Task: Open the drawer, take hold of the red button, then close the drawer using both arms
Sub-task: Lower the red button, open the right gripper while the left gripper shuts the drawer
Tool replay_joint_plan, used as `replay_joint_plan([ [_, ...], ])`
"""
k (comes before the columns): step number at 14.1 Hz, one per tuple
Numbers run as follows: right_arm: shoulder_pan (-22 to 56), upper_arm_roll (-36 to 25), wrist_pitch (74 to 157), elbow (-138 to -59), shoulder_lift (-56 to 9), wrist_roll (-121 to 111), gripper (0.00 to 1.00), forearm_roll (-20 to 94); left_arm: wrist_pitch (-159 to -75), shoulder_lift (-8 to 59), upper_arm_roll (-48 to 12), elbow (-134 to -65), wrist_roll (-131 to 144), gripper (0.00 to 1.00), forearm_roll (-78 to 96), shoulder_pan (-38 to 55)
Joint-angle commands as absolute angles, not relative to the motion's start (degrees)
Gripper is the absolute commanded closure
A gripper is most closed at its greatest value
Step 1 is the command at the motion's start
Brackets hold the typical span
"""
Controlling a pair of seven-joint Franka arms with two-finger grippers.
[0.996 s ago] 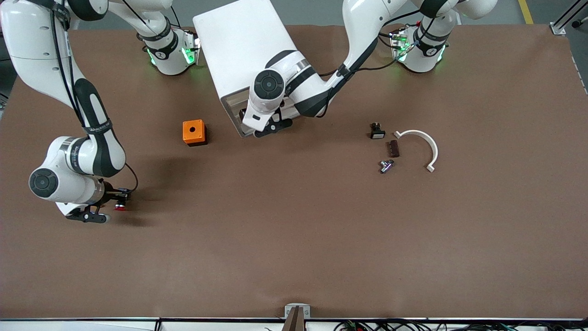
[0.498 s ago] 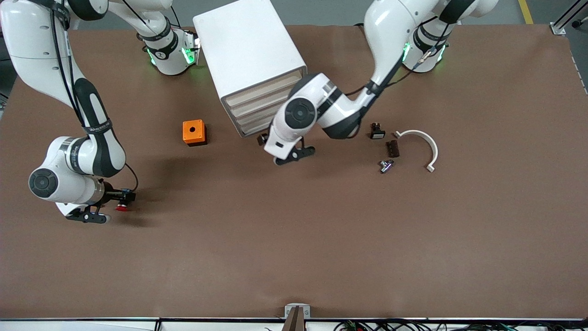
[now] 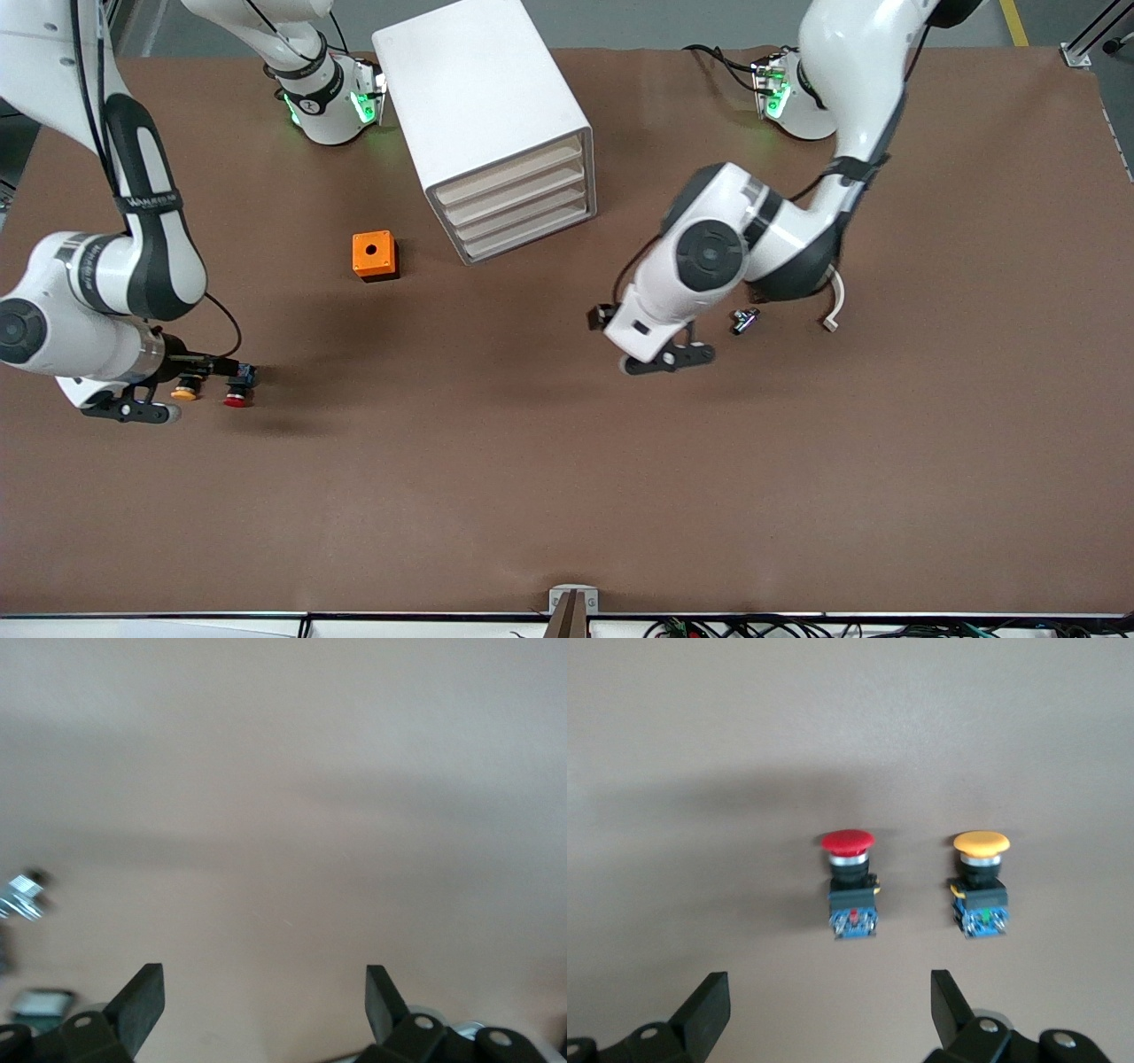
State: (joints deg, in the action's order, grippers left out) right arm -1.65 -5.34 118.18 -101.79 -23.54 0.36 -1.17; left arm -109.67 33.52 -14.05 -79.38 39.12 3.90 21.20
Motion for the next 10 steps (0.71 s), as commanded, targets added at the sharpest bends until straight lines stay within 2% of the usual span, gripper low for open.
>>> replay_joint_plan([
  [1,-1.4,-5.0,114.0,-103.2,-17.3,0.3,0.0,-0.4,-107.9,31.3,-14.4,-80.4,33.0,0.0,2.7,17.0],
  [6,-0.2,-5.0,107.2,-102.7,-8.7,0.3,0.0,-0.3,-105.3,27.4,-14.5,-80.5,31.9,0.0,-2.5,12.2],
  [8,0.2,-5.0,102.5,-100.8,-6.1,0.3,0.0,-0.3,-101.9,25.8,-14.2,-80.4,30.0,0.0,-2.6,9.7],
  [9,0.2,-5.0,99.1,-98.6,-5.5,0.3,0.0,-0.3,-101.0,24.6,-11.9,-80.4,26.5,0.0,-2.5,9.6],
  [10,0.2,-5.0,94.8,-95.0,-5.4,0.3,0.0,-0.3,-101.0,23.7,-6.6,-80.4,20.5,0.0,-2.3,10.5],
])
